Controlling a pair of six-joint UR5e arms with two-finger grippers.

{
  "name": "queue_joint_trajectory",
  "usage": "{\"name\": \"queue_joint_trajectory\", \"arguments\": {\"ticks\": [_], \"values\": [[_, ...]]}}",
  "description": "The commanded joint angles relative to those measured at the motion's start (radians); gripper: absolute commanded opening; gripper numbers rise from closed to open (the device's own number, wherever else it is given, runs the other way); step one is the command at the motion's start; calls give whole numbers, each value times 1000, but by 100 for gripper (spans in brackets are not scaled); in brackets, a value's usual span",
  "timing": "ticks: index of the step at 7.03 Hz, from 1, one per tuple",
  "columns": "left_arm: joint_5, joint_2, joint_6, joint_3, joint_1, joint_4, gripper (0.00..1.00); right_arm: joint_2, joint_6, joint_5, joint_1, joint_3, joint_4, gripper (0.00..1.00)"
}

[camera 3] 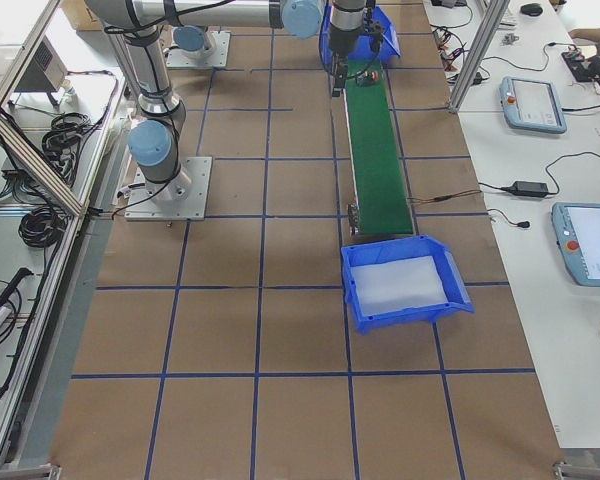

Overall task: Transport two buttons from left to right
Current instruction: 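Grasp yellow button with left gripper while right gripper grasps red button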

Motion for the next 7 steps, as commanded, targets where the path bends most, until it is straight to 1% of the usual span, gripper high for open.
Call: {"name": "queue_joint_trajectory", "arguments": {"ticks": [1, 2, 3, 4, 6, 7], "values": [[50, 29, 75, -72, 52, -15, 100, 46, -33, 7, 11, 0, -95, 100], [52, 47, 76, -125, 60, -15, 100, 63, -50, 13, 45, 1, -111, 100], [77, 37, 76, -154, 60, -15, 100, 101, -44, 13, 104, -6, -125, 100], [82, 35, 76, -158, 60, -26, 100, 140, -42, 15, 158, -5, -195, 99], [84, 20, 76, -173, 60, -49, 100, 230, -35, 13, 230, -7, -327, 99], [82, 21, 70, -200, 60, -43, 100, 261, 5, 13, 246, -6, -355, 96]]}}
